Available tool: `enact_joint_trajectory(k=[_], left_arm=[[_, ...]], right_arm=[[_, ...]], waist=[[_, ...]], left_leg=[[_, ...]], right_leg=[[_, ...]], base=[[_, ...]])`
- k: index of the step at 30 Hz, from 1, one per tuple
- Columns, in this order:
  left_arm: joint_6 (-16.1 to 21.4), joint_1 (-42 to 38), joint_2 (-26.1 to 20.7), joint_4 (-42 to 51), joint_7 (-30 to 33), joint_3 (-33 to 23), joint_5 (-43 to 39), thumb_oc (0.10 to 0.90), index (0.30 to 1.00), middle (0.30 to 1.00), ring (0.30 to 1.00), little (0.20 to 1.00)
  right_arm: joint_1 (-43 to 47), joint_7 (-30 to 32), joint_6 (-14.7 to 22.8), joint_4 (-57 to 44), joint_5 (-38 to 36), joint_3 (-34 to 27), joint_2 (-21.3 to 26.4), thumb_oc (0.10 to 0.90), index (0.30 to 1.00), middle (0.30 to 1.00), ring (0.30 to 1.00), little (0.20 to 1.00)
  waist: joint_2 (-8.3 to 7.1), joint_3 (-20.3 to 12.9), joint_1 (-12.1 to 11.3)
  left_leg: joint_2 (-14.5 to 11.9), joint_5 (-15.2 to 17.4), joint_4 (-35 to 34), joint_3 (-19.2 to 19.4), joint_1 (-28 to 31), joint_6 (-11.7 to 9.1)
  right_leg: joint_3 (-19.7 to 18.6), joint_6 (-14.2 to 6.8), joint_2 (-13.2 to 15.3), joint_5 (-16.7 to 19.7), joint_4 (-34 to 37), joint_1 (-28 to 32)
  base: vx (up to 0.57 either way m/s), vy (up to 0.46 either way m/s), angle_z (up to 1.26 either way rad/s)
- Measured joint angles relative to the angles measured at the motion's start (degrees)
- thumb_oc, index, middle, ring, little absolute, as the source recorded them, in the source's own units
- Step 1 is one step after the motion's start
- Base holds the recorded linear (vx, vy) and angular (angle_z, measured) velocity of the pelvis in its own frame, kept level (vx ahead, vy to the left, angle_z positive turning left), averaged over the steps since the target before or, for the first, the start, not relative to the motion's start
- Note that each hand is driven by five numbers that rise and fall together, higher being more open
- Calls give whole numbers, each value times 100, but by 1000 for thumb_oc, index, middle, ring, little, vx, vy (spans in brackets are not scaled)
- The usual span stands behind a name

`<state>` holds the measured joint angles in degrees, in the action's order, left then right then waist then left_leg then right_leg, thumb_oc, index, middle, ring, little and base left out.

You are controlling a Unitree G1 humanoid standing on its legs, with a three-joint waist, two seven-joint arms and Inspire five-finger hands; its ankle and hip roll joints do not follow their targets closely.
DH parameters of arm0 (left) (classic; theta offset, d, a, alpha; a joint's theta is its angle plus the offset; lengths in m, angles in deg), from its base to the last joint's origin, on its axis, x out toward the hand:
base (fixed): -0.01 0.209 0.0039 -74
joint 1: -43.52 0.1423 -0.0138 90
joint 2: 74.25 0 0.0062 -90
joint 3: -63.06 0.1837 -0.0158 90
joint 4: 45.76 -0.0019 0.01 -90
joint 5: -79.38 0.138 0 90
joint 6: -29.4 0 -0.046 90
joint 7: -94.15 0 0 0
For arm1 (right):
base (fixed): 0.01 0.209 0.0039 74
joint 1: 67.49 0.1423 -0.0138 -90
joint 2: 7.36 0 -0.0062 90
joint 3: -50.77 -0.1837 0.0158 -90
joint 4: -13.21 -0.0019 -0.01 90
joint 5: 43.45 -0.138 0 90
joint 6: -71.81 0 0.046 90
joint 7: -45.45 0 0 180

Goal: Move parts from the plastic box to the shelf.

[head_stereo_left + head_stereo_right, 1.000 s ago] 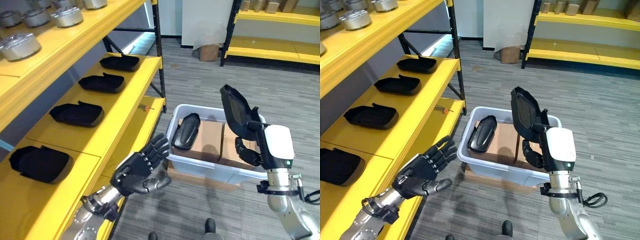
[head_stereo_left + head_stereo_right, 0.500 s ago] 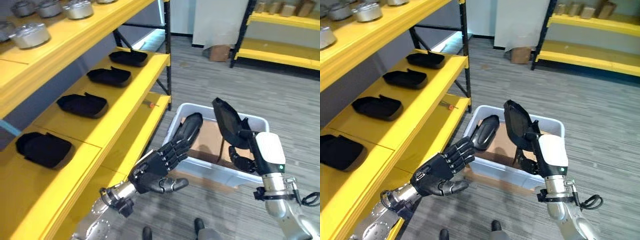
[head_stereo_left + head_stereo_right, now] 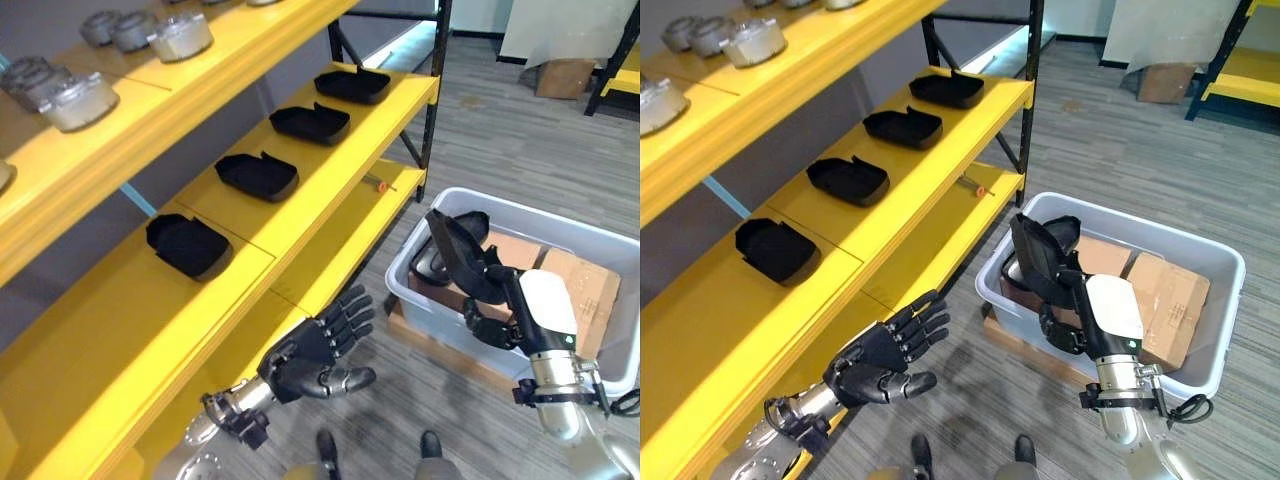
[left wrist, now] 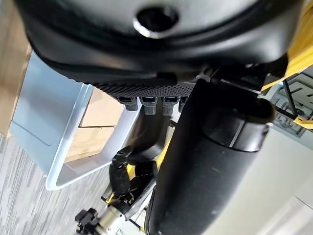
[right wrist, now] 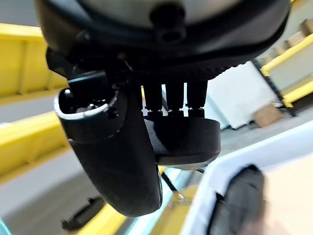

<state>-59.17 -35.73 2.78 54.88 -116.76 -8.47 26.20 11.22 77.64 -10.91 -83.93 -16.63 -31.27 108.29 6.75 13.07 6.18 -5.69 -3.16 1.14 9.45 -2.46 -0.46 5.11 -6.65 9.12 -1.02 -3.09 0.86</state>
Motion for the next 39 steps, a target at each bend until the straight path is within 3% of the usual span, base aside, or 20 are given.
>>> enact_joint_trajectory(k=[1,2,3,4,5,6,7,10,12,17,21,25,28,30,32,33,34,35,37,39], left_arm=[[-14,-115,67,21,-66,7,-69,900,1000,1000,1000,1000],[-26,-247,49,23,-127,17,-63,900,1000,1000,1000,1000],[-24,-377,-20,22,-159,18,-55,900,1000,1000,1000,1000],[-14,-459,-80,23,-168,18,-48,900,1000,1000,1000,1000],[-7,-460,-131,50,-164,20,-44,900,1000,1000,1000,1000],[-7,-454,-131,57,-164,22,-43,900,1000,1000,1000,1000],[-3,-415,-140,27,-120,-6,-47,900,1000,1000,1000,1000],[149,-203,-171,-135,-36,-119,61,900,1000,1000,1000,1000],[277,-138,-304,-142,26,-234,248,900,1000,1000,1000,1000],[561,24,-456,-29,147,-524,421,900,1000,1000,1000,1000],[602,89,-475,4,192,-561,428,900,1000,1000,1000,1000],[601,118,-471,-91,92,-687,422,900,1000,1000,1000,1000],[596,178,-594,-85,0,-720,424,900,1000,1000,1000,1000],[589,174,-577,-60,-28,-718,414,900,1000,1000,1000,1000],[587,149,-648,60,-63,-742,410,900,1000,1000,1000,1000],[587,148,-690,114,-64,-738,410,900,1000,1000,1000,1000],[599,140,-727,162,-39,-726,494,900,1000,1000,1000,1000],[600,114,-649,165,50,-614,628,900,1000,1000,1000,1000],[616,120,-661,311,179,-392,814,900,1000,1000,1000,1000],[617,89,-642,370,195,-174,902,900,1000,1000,1000,1000]], right_arm=[[5,86,7,0,1,-11,2,400,300,300,300,300],[13,100,4,5,-3,-17,-28,400,300,300,300,300],[19,102,10,-2,-3,-30,-74,400,300,300,300,300],[39,102,12,-3,-5,-61,-102,400,300,300,300,300],[59,103,16,-6,-5,-105,-24,400,300,300,300,300],[60,97,16,6,-5,-139,36,400,300,300,300,300],[62,98,21,42,-6,-156,-104,400,300,300,300,300],[74,56,77,65,2,-254,-487,400,300,300,300,300],[92,-65,120,44,14,-236,-484,400,300,300,300,300],[252,-316,115,-405,10,-114,-422,400,300,300,300,300],[376,-344,108,-667,82,-70,-437,400,300,300,300,300],[455,-319,8,-903,227,-73,-393,400,300,300,300,300],[490,-297,-92,-905,222,-72,-446,400,300,300,300,300],[380,-297,-127,-919,235,-69,-427,400,300,300,300,300],[253,-299,-92,-945,268,-49,-414,400,300,300,300,300],[240,-300,-90,-945,317,-27,-414,400,300,300,300,300],[248,-311,-70,-942,348,-10,-368,400,300,300,300,300],[244,-307,-9,-891,346,-8,-230,400,300,300,300,300],[309,-303,0,-855,344,21,-4,400,300,300,300,300],[315,-290,6,-805,346,23,58,400,300,300,300,300]], waist=[[-29,12,14],[-224,68,28],[-364,80,75],[-438,99,96],[-406,87,194],[-347,93,250],[-435,95,265],[-482,87,204],[-479,68,85],[-532,39,-303],[-663,-19,-433],[-793,-34,-488],[-795,-52,-491],[-680,-79,-433],[-636,-76,-449],[-693,-107,-460],[-786,-160,-481],[-664,-187,-338],[-521,-234,-395],[-501,-247,-362]], left_leg=[[5,-51,-210,-10,39,-262],[-46,147,-286,446,73,-227],[-134,260,-92,937,64,25],[-206,237,13,963,69,149],[-315,91,17,847,160,237],[-340,-16,-61,738,215,-142],[-190,-123,-149,740,313,-285],[179,-93,-410,737,591,-233],[306,-106,-560,663,701,-216],[352,-188,-566,263,553,-161],[399,-285,-565,78,441,-132],[471,-95,-327,2,270,22],[547,-187,-443,-88,269,227],[444,-263,-554,-385,253,350],[331,-319,-566,-582,128,435],[383,-354,-578,-558,101,481],[519,-348,-586,-510,68,471],[543,-353,-595,-560,43,458],[556,-321,-593,-520,3,381],[566,-347,-590,-601,-12,355]], right_leg=[[6,65,75,36,-5,6],[93,36,190,144,97,28],[229,3,351,204,168,51],[264,-24,403,202,177,62],[286,-136,346,152,167,76],[291,-194,342,132,156,111],[321,-258,505,173,195,188],[502,-411,833,300,315,496],[641,-416,929,313,368,618],[945,-438,950,374,415,803],[1010,-389,976,434,342,807],[1143,-351,1156,459,-50,698],[1103,-88,1213,745,-616,489],[545,-241,888,-23,-1114,138],[65,-62,-10,-553,-1045,-22],[-7,46,-278,-596,-880,-34],[-56,301,-476,-561,-634,-34],[-166,361,-494,-584,-518,68],[-324,351,-608,-552,-369,93],[-518,347,-715,-520,-255,219]], base=[[-39,361,62],[-11,254,44],[-7,187,40],[3,213,38],[1,170,25],[-9,432,21],[-11,306,12],[-6,483,20],[6,288,30],[-50,348,42],[-64,301,33],[-43,165,24],[-6,193,36],[58,87,65],[68,41,67],[88,16,64],[65,-12,74],[62,-14,69],[64,-15,41],[69,-45,22]])
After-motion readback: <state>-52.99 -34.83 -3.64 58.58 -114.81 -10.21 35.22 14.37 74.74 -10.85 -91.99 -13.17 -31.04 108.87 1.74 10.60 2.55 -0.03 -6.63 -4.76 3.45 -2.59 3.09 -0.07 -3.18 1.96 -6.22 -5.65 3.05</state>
